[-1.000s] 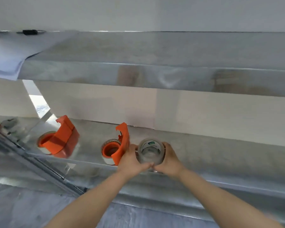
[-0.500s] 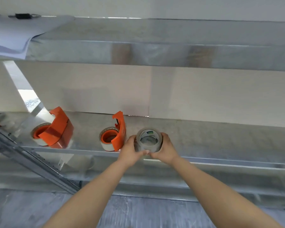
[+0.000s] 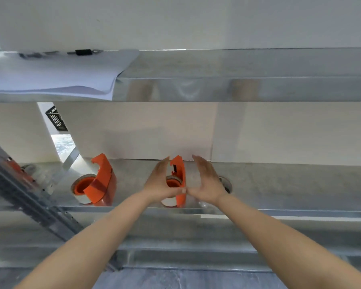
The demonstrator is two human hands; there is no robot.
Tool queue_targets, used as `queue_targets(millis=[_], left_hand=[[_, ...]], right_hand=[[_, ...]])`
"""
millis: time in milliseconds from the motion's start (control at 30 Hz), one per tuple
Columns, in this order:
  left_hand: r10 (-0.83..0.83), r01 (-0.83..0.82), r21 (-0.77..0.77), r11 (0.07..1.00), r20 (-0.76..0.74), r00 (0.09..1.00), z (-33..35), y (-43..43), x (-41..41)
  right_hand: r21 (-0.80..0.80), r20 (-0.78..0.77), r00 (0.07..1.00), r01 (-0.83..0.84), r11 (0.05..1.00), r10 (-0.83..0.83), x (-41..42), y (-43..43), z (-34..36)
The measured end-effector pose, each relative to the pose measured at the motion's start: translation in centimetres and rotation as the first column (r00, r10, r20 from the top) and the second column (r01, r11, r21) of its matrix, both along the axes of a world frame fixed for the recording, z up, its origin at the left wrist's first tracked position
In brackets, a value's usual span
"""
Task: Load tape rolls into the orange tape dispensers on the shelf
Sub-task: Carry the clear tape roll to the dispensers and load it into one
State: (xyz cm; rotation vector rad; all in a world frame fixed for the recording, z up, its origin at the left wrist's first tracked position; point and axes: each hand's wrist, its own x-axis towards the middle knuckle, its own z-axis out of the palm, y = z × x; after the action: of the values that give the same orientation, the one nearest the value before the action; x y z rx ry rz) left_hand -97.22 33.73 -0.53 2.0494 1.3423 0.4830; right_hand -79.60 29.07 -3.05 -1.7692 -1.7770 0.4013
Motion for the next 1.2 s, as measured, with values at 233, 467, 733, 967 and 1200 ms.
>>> queue_targets(millis=[233,467,733,967,1200], left_hand=[[0.278,-0.138,-0.567,0.812,0.168,0.946,-4.0,0.1,-3.6],[0.461,-0.214,-0.665,0.715,0.219,0.860,-4.2,0.2,-1.4],[0.720,-0.130,-0.845,0.519,0.350,0.600,-2.6,0.0,-1.7],[0.790,0.314,-0.862,0.397,0.495,0.361,0.0,-0.3,-0.8],[0.795,0.434,-0.775,0.460,0.577,0.187,0.7,-1.0,0.6]], right_hand=[[-0.010,0.022,1.000,-0.012,1.000,0.012,-6.0,-0.3,-3.1],[-0.084,-0.115,0.992,0.045,0.995,-0.054,-7.1,-0.7,-2.7],[-0.001,-0.246,0.968,0.058,0.998,-0.056,-6.0,-0.8,-1.6],[0.135,-0.276,0.961,0.026,0.991,0.013,-4.4,-0.9,0.7],[0.151,-0.347,0.936,0.002,0.989,0.051,-3.8,-1.8,1.5]])
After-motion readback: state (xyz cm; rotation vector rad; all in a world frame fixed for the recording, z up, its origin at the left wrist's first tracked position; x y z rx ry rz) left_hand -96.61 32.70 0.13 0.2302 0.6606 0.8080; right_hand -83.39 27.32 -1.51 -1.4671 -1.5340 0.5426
